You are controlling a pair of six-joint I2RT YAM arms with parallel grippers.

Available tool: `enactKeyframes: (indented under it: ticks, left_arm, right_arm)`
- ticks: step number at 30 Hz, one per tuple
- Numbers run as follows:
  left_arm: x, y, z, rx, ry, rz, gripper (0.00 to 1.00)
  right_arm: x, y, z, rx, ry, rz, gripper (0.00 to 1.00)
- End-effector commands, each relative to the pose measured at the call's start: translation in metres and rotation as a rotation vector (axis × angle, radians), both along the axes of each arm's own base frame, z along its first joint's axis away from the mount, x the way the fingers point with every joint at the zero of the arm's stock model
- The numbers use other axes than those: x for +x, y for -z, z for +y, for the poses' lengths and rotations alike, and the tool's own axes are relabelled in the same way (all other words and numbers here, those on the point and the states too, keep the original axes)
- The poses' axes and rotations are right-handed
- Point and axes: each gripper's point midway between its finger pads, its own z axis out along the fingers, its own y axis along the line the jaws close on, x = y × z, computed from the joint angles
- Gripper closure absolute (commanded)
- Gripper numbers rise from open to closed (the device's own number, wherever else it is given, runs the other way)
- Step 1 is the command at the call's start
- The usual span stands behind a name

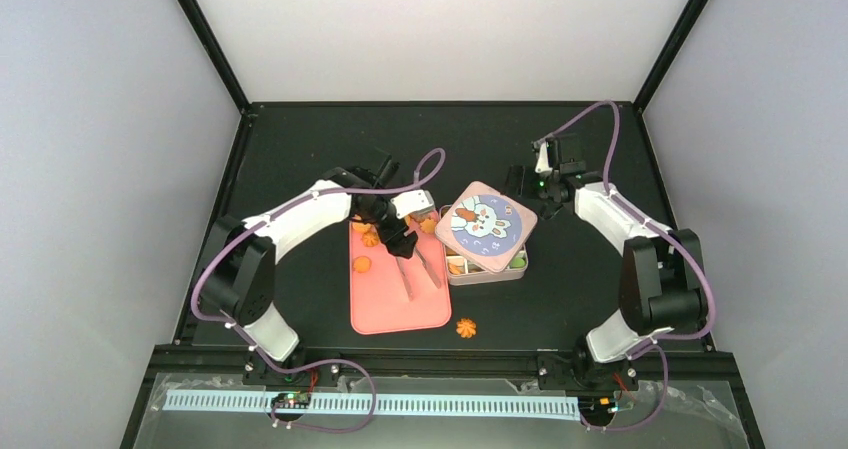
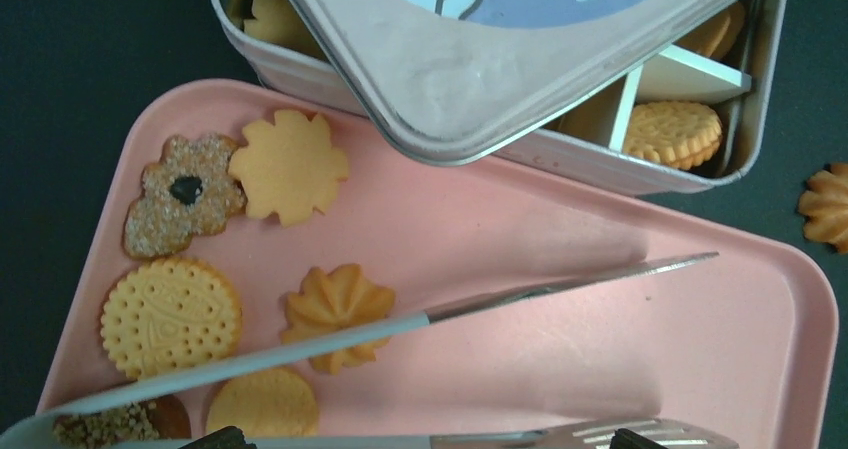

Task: Pack the cookies
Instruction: Rotate the box lid on the packing box.

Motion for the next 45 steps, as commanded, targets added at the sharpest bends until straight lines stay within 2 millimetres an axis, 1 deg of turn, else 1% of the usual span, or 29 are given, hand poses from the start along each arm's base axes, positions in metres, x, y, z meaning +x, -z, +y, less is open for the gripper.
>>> enactKeyframes:
  ticks: [1,3,5,11,15,16,21,29,35,37,39,43,45]
  left_arm:
    - [0.011,-0.003,-0.014,0.011,0.025,-0.029,0.05]
    - [0.011,0.001,-0.019,0.019,0.041,-0.034,0.05]
    - [0.012,0.005,-0.024,0.029,0.055,-0.038,0.05]
    - [0.023,0.018,-0.032,0.066,0.067,-0.049,0.06]
    - [0.029,0.024,-0.039,0.073,0.075,-0.058,0.07]
    - [0.031,0.025,-0.041,0.077,0.076,-0.059,0.07]
    - [0.037,0.032,-0.051,0.09,0.084,-0.068,0.07]
    - [0.046,0.035,-0.06,0.105,0.085,-0.091,0.08]
    - [0.054,0.038,-0.065,0.117,0.08,-0.097,0.08]
    - [0.057,0.041,-0.064,0.132,0.077,-0.099,0.08]
    - [0.059,0.042,-0.063,0.144,0.072,-0.097,0.08]
    - [0.057,0.04,-0.06,0.148,0.068,-0.1,0.08]
    - [0.055,0.04,-0.057,0.155,0.065,-0.102,0.09]
  right_arm:
    - [-0.012,0.006,0.013,0.091,-0.033,0.001,0.05]
    - [-0.018,0.012,0.014,0.103,-0.035,0.012,0.06]
    - [-0.024,0.013,0.014,0.115,-0.036,0.018,0.07]
    - [-0.047,0.006,0.012,0.146,-0.028,-0.001,0.1]
    - [-0.066,0.008,0.011,0.155,-0.035,0.009,0.13]
    - [-0.071,0.006,0.01,0.156,-0.036,0.003,0.14]
    - [-0.095,0.016,0.007,0.156,-0.037,0.031,0.16]
    - [-0.121,0.021,0.016,0.162,-0.072,0.065,0.19]
    - [-0.136,0.015,0.026,0.157,-0.1,0.064,0.2]
    - [-0.137,0.009,0.025,0.148,-0.094,0.053,0.2]
    - [-0.132,-0.003,0.018,0.114,-0.073,0.016,0.2]
    - [-0.111,-0.034,-0.005,-0.022,0.003,-0.069,0.19]
    - [-0.097,-0.041,-0.015,-0.083,0.048,-0.088,0.17]
